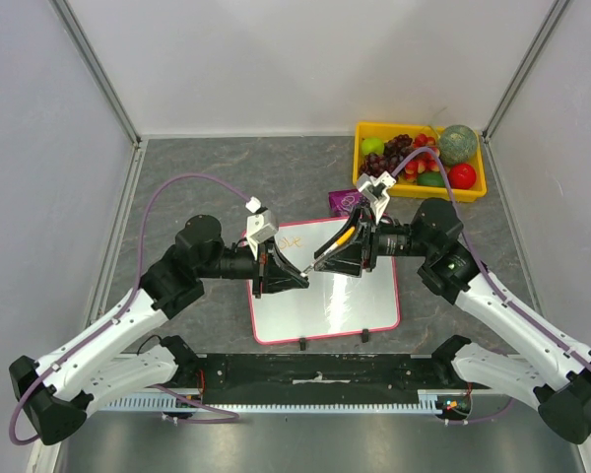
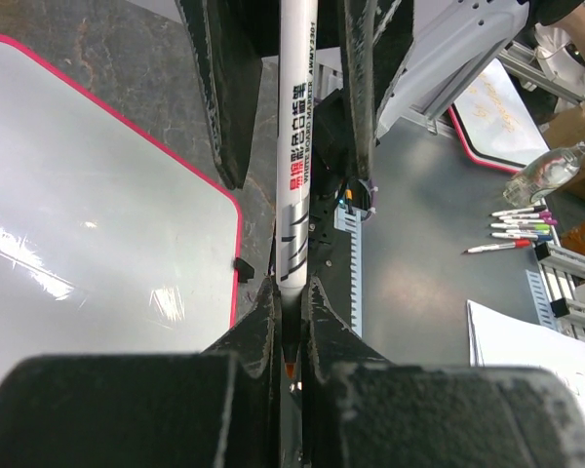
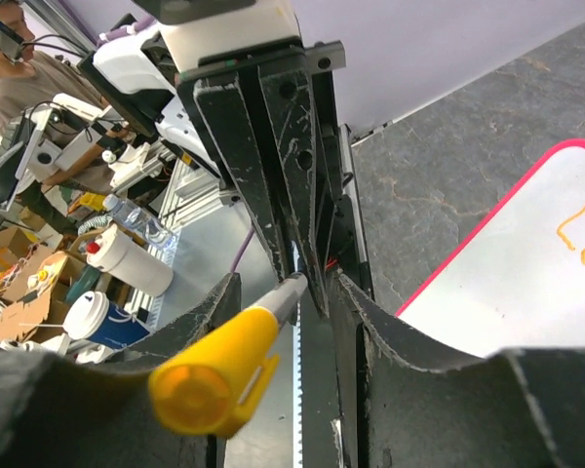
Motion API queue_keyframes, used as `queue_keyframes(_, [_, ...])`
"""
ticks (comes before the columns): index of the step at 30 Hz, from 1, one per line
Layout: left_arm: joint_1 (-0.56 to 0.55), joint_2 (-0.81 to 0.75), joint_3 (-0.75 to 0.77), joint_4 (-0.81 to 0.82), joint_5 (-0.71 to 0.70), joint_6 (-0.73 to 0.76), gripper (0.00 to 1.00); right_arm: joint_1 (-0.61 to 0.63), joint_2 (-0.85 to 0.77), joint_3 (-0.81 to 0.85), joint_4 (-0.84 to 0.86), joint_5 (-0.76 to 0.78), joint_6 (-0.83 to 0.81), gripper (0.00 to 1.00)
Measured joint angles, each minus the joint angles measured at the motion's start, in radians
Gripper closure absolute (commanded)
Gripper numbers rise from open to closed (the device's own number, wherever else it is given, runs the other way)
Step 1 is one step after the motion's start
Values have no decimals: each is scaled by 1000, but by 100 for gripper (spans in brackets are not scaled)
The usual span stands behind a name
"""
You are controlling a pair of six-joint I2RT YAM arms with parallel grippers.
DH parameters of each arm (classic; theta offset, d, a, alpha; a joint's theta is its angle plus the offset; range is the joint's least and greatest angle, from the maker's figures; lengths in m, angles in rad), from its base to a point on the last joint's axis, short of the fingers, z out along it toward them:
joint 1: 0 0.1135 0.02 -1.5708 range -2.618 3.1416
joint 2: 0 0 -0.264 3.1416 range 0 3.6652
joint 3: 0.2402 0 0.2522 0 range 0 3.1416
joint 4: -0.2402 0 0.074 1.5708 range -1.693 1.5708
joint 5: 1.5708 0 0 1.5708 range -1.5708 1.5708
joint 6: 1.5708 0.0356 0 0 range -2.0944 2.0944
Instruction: Write a sentence on the whiteboard
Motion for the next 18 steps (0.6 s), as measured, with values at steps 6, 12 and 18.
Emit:
queue_keyframes(6, [0, 7, 6, -9, 2, 1, 98, 0, 12, 0, -33, -7, -29, 64])
queue_keyframes(12, [0, 18, 6, -20, 3, 1, 98, 0, 12, 0, -33, -5, -35, 77])
queue_keyframes(18, [0, 19, 7, -25, 2, 1, 98, -1, 15, 0, -40, 0, -53, 100])
